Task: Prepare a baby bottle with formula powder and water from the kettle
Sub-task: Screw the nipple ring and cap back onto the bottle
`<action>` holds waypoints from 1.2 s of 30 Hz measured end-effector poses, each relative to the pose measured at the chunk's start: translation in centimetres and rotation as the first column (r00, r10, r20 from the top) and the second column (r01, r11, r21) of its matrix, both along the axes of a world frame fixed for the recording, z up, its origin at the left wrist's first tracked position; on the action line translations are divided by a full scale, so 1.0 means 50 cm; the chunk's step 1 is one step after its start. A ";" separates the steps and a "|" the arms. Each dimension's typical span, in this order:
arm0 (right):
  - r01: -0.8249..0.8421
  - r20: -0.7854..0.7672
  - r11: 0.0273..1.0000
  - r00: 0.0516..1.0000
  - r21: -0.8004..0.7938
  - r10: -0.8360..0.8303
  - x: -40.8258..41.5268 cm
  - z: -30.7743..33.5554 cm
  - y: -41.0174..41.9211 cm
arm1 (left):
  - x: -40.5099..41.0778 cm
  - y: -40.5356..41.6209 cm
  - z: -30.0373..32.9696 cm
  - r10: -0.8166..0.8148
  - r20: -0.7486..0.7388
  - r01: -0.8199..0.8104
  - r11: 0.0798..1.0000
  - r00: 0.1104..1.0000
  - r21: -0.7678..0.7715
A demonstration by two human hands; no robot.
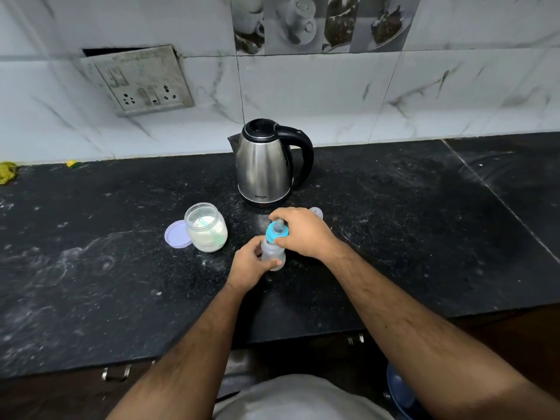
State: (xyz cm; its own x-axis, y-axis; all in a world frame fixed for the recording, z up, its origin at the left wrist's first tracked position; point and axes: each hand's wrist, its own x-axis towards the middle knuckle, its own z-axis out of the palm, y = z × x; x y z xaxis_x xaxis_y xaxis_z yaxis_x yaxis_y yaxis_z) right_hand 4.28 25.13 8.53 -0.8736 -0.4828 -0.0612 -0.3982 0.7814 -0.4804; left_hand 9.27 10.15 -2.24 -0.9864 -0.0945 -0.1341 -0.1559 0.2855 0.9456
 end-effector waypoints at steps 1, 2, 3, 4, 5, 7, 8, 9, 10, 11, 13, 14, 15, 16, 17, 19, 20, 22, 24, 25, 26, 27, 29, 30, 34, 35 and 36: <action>-0.009 0.005 1.000 1.000 0.014 0.009 0.000 0.000 -0.004 | 0.000 0.000 0.001 -0.003 -0.002 0.003 1.000 1.000 -0.008; -0.015 0.007 0.999 1.000 0.028 0.015 0.000 0.001 -0.007 | -0.001 0.000 0.002 -0.004 -0.002 0.004 1.000 1.000 -0.015; -0.021 0.007 0.999 1.000 0.044 0.020 0.001 0.001 -0.009 | -0.001 0.000 0.003 -0.004 -0.002 0.004 1.000 1.000 -0.016; -0.031 0.006 0.997 1.000 0.065 0.031 0.002 0.000 -0.011 | -0.001 0.001 0.004 -0.003 -0.002 0.003 1.000 1.000 -0.014; -0.047 0.001 0.995 0.999 0.092 0.047 0.003 0.000 -0.013 | -0.001 0.001 0.004 -0.001 -0.002 0.001 1.000 1.000 -0.007; -0.083 -0.019 0.987 0.996 0.136 0.086 0.007 -0.004 -0.015 | -0.002 0.000 0.002 0.001 0.003 -0.001 1.000 1.000 0.006; -0.091 -0.023 0.986 0.995 0.143 0.096 0.008 -0.007 -0.016 | -0.002 -0.001 0.001 0.000 0.006 0.000 1.000 1.000 0.008; -0.093 -0.025 0.985 0.995 0.144 0.098 0.009 -0.008 -0.017 | -0.002 -0.001 0.000 -0.002 0.007 0.002 1.000 1.000 0.008; -0.095 -0.024 0.984 0.995 0.148 0.099 0.008 -0.008 -0.018 | -0.002 -0.002 0.000 -0.005 0.007 0.005 1.000 1.000 0.003; -0.099 -0.019 0.983 0.995 0.156 0.103 0.007 -0.006 -0.019 | -0.002 -0.003 0.000 -0.007 0.007 0.007 1.000 1.000 -0.003; -0.114 -0.007 0.977 0.993 0.181 0.117 0.005 -0.002 -0.022 | -0.004 -0.004 -0.002 -0.013 0.008 0.013 1.000 1.000 -0.012; -0.125 -0.006 0.973 0.992 0.196 0.129 0.004 0.000 -0.023 | -0.004 -0.005 -0.003 -0.015 0.009 0.015 1.000 1.000 -0.017; -0.135 -0.010 0.969 0.990 0.209 0.140 0.003 0.003 -0.024 | -0.005 -0.006 -0.005 -0.017 0.013 0.017 1.000 1.000 -0.022; -0.144 -0.015 0.965 0.988 0.221 0.151 0.002 0.004 -0.025 | -0.006 -0.007 -0.005 -0.020 0.016 0.021 0.999 1.000 -0.028; -0.148 -0.018 0.961 0.988 0.233 0.156 0.002 0.006 -0.027 | -0.006 -0.008 -0.006 -0.022 0.018 0.023 0.999 1.000 -0.032; -0.142 -0.021 0.956 0.988 0.257 0.153 0.002 0.007 -0.030 | -0.005 -0.008 -0.005 -0.026 0.017 0.026 0.999 1.000 -0.031; -0.136 -0.024 0.954 0.989 0.268 0.148 0.002 0.007 -0.033 | -0.005 -0.007 -0.004 -0.025 0.014 0.026 0.999 1.000 -0.028; -0.122 -0.036 0.949 0.990 0.290 0.138 0.002 0.006 -0.040 | -0.004 -0.006 -0.002 -0.022 0.008 0.023 1.000 1.000 -0.015; -0.091 -0.048 0.944 0.993 0.317 0.111 0.001 0.005 -0.047 | -0.003 -0.006 -0.002 -0.018 0.005 0.018 1.000 1.000 -0.010; -0.064 -0.050 0.941 0.995 0.331 0.085 0.000 0.004 -0.050 | -0.003 -0.006 -0.003 -0.017 0.007 0.017 1.000 1.000 -0.009; -0.031 -0.046 0.939 0.998 0.343 0.050 -0.001 0.003 -0.052 | -0.004 -0.007 -0.005 -0.017 0.006 0.017 1.000 1.000 -0.012; 0.006 -0.039 0.935 0.999 0.354 0.009 -0.001 0.002 -0.054 | -0.004 -0.009 -0.006 -0.015 0.005 0.015 1.000 1.000 -0.017; 0.060 -0.035 0.920 0.998 0.388 -0.050 0.000 0.000 -0.051 | -0.004 -0.009 -0.005 -0.012 0.000 0.012 1.000 1.000 -0.029; 0.069 -0.042 0.911 0.998 0.407 -0.057 0.000 -0.001 -0.048 | -0.004 -0.008 -0.005 -0.009 -0.002 0.009 0.999 1.000 -0.038; -0.045 0.044 0.938 0.999 0.343 0.032 -0.016 0.006 -0.024 | -0.005 -0.007 -0.003 -0.019 0.003 0.019 0.999 1.000 -0.031; -0.108 0.104 0.944 0.991 0.313 0.078 -0.020 0.010 -0.020 | -0.005 -0.008 -0.004 -0.023 0.005 0.023 0.999 1.000 -0.032; -0.160 0.161 0.945 0.980 0.285 0.117 -0.025 0.011 -0.018 | -0.005 -0.008 -0.005 -0.026 0.007 0.027 0.999 1.000 -0.039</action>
